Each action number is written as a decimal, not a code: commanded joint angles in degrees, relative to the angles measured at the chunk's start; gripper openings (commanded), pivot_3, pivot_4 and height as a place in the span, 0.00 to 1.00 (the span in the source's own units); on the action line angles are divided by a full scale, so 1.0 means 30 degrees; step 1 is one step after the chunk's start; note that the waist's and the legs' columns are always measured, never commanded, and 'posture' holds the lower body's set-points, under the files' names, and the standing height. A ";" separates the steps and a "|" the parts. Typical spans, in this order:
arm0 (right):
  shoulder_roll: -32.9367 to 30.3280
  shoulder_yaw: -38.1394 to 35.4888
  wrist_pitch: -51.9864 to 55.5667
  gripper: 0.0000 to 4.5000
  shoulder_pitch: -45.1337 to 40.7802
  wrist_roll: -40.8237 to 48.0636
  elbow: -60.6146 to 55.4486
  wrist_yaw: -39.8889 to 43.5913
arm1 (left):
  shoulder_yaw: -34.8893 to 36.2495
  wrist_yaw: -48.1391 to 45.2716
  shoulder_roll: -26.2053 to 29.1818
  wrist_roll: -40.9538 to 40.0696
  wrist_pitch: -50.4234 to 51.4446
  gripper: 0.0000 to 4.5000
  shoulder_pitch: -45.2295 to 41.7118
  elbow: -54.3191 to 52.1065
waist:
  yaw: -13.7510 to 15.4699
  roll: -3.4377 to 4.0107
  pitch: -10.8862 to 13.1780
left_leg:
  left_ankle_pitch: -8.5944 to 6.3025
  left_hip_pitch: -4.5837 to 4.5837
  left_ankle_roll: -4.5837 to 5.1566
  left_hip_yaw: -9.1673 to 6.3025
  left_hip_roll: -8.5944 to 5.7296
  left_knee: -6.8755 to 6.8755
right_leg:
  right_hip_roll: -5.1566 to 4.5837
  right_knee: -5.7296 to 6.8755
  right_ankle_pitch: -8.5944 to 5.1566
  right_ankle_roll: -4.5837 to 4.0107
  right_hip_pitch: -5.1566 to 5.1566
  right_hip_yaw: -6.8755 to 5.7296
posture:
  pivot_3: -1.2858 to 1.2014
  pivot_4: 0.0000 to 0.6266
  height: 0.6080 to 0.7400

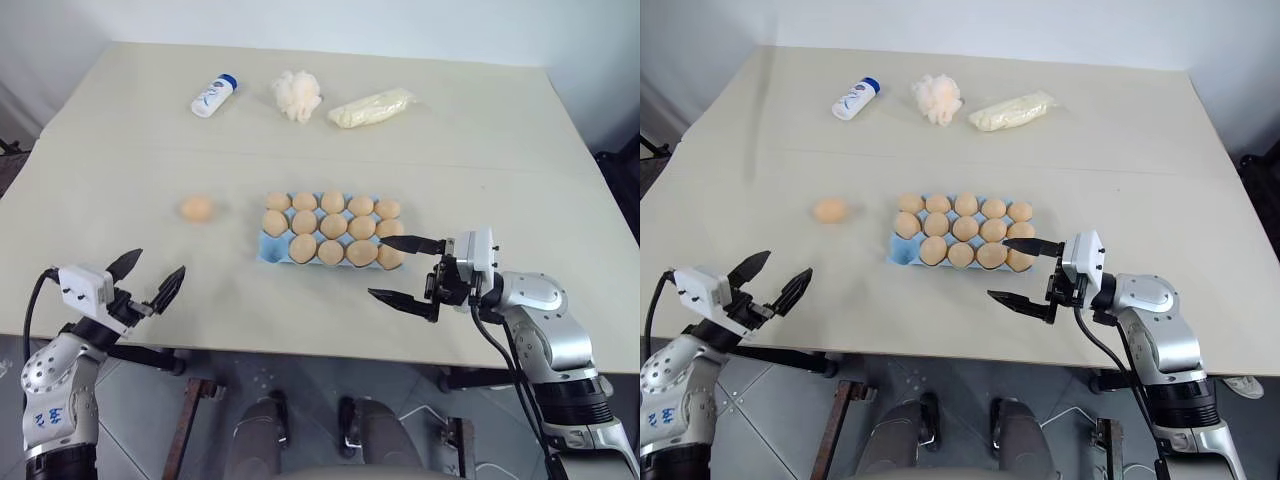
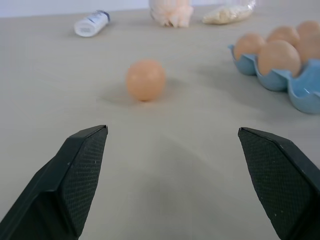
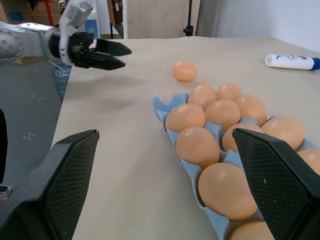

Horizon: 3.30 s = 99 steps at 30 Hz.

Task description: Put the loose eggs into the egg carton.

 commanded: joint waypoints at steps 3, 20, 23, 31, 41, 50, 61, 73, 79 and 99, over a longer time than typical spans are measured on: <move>-0.0080 -0.0397 -0.0262 1.00 -0.0065 0.0118 -0.0497 -0.0198 | -0.1501 0.1411 0.0378 0.2131 -0.0741 0.99 -0.4603 0.3745 | 0.0007 0.0003 -0.0017 | 0.0002 -0.0012 0.0003 0.0013 -0.0006 0.0021 | -0.0003 -0.0022 0.0059 0.0032 0.0010 0.0008 | 0.52 0.24 1.00; -0.0264 -0.0813 -0.0036 1.00 0.1039 0.0211 -0.1756 -0.1438 | -0.4884 0.1455 0.0230 0.5309 -0.2128 0.99 -1.3273 1.5367 | -0.0053 -0.0009 -0.0020 | 0.0029 -0.0015 0.0076 0.0148 0.0002 0.0161 | 0.0015 0.0151 0.0062 0.0101 -0.0056 -0.0011 | 0.52 0.24 1.00; -0.0335 -0.0892 -0.0052 1.00 0.1104 0.0222 -0.1780 -0.1520 | -0.5027 0.1377 0.0158 0.5501 -0.2423 0.95 -1.3291 1.5781 | -0.0048 -0.0009 -0.0020 | 0.0028 -0.0015 0.0079 0.0146 0.0003 0.0179 | -0.0006 0.0154 0.0085 0.0097 -0.0051 0.0005 | 0.52 0.24 1.00; -0.0325 -0.0923 0.0073 1.00 0.1242 0.0209 -0.1870 -0.1599 | -0.4159 -0.1501 -0.0375 0.3539 -0.3288 0.60 -1.2233 1.3895 | -0.0054 -0.0009 -0.0021 | 0.0028 -0.0020 0.0078 0.0142 0.0005 0.0144 | -0.0015 0.0141 0.0083 0.0084 -0.0065 0.0008 | 0.52 0.24 1.00; -0.0243 -0.0822 0.0170 1.00 0.1208 0.0007 -0.1672 -0.1565 | -0.5750 -0.5932 -0.1026 0.0938 -0.0922 0.60 -0.8915 0.5105 | -0.0043 -0.0008 -0.0021 | 0.0036 0.0001 0.0081 0.0153 0.0006 0.0182 | -0.0015 0.0187 0.0082 0.0082 -0.0042 0.0019 | 0.52 0.24 1.00; -0.0051 -0.0719 0.0153 1.00 0.1231 -0.0047 -0.1727 -0.1719 | -0.6922 -0.6868 -0.0713 0.1333 0.0140 0.69 -0.8238 0.4118 | -0.0080 -0.0008 -0.0021 | 0.0038 0.0004 0.0088 0.0143 0.0012 0.0189 | -0.0017 0.0189 0.0084 0.0067 -0.0041 0.0024 | 0.52 0.24 1.00; 0.0141 -0.0672 0.0153 1.00 0.1509 -0.0042 -0.1871 -0.1935 | -0.5529 -0.5568 -0.0222 0.1721 -0.1892 1.00 -0.8428 0.5506 | -0.0075 -0.0008 -0.0021 | 0.0038 0.0000 0.0088 0.0136 0.0014 0.0188 | -0.0020 0.0194 0.0078 0.0059 -0.0047 0.0019 | 0.52 0.24 1.00; 0.0266 -0.0556 -0.0134 1.00 0.1686 -0.0108 -0.1729 -0.1889 | -0.4091 -0.4993 0.0806 0.1916 -0.2358 1.00 -0.8453 0.8648 | 0.0019 -0.0008 -0.0021 | 0.0036 -0.0004 0.0085 0.0126 0.0008 0.0172 | -0.0042 0.0173 0.0076 0.0056 -0.0050 0.0007 | 0.52 0.24 1.00; 0.0204 -0.0538 -0.0131 1.00 0.1640 -0.0091 -0.1702 -0.1825 | -0.4918 -0.5435 -0.0213 0.2158 -0.2703 1.00 -0.9813 0.9883 | 0.0010 -0.0009 -0.0021 | 0.0030 -0.0025 0.0091 0.0122 -0.0005 0.0149 | -0.0059 0.0128 0.0083 0.0067 -0.0050 0.0005 | 0.52 0.24 1.00; -0.0019 -0.0733 0.0295 1.00 0.1801 0.0100 -0.2337 -0.2138 | -0.5929 -0.8157 0.0656 0.3171 -0.2456 1.00 -1.0933 1.3077 | -0.0064 -0.0007 -0.0021 | 0.0037 -0.0015 0.0085 0.0137 0.0010 0.0141 | -0.0020 0.0142 0.0077 0.0057 -0.0064 0.0004 | 0.52 0.24 1.00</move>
